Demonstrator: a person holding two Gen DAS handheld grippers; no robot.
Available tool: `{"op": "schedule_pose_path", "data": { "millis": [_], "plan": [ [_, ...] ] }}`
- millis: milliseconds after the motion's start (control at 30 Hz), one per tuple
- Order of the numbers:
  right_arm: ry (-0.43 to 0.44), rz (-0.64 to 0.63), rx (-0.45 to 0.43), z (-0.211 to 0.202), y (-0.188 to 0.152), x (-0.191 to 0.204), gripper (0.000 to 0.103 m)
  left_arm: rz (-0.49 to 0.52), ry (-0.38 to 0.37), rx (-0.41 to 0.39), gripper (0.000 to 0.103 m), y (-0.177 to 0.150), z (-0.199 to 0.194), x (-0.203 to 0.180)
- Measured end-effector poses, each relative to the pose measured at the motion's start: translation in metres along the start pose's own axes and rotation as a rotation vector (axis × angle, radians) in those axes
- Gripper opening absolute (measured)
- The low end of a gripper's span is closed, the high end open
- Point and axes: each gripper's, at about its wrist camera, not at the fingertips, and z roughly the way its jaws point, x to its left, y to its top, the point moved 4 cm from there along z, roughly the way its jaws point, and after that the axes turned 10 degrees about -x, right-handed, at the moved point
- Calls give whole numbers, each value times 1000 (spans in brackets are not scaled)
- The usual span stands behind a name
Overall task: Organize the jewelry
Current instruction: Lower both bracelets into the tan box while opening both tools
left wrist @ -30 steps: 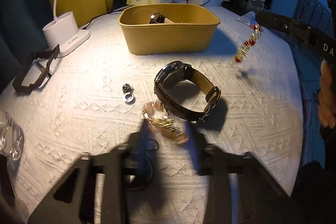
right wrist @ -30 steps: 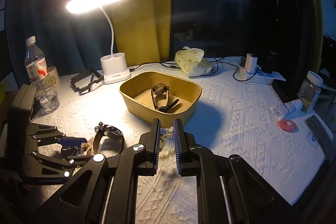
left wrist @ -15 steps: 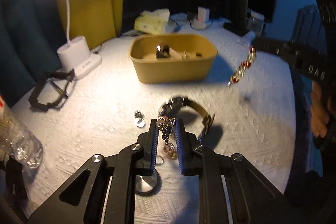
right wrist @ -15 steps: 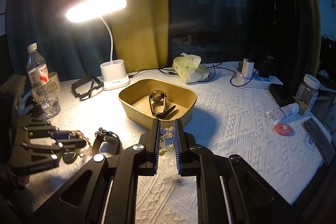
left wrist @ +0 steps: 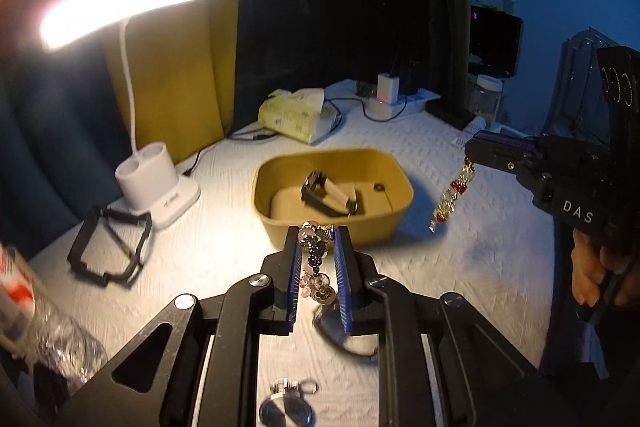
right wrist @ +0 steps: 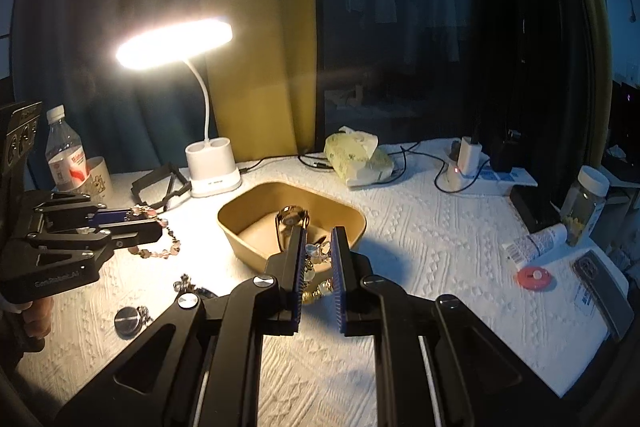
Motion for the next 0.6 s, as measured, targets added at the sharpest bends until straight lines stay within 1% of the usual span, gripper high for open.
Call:
{"op": "schedule_pose_path", "data": {
  "millis": [267, 433, 600],
  "plan": [
    [6, 11, -27, 20, 15, -5, 12, -28, -13, -33, 18, 14, 26, 6],
    [18, 20, -25, 36, 16, -5, 12, -61, -31, -16, 18, 13, 53, 6],
    [25, 33, -1, 54, 12, -5, 12, -81, -50, 1, 18, 8, 74, 4]
  ]
}}
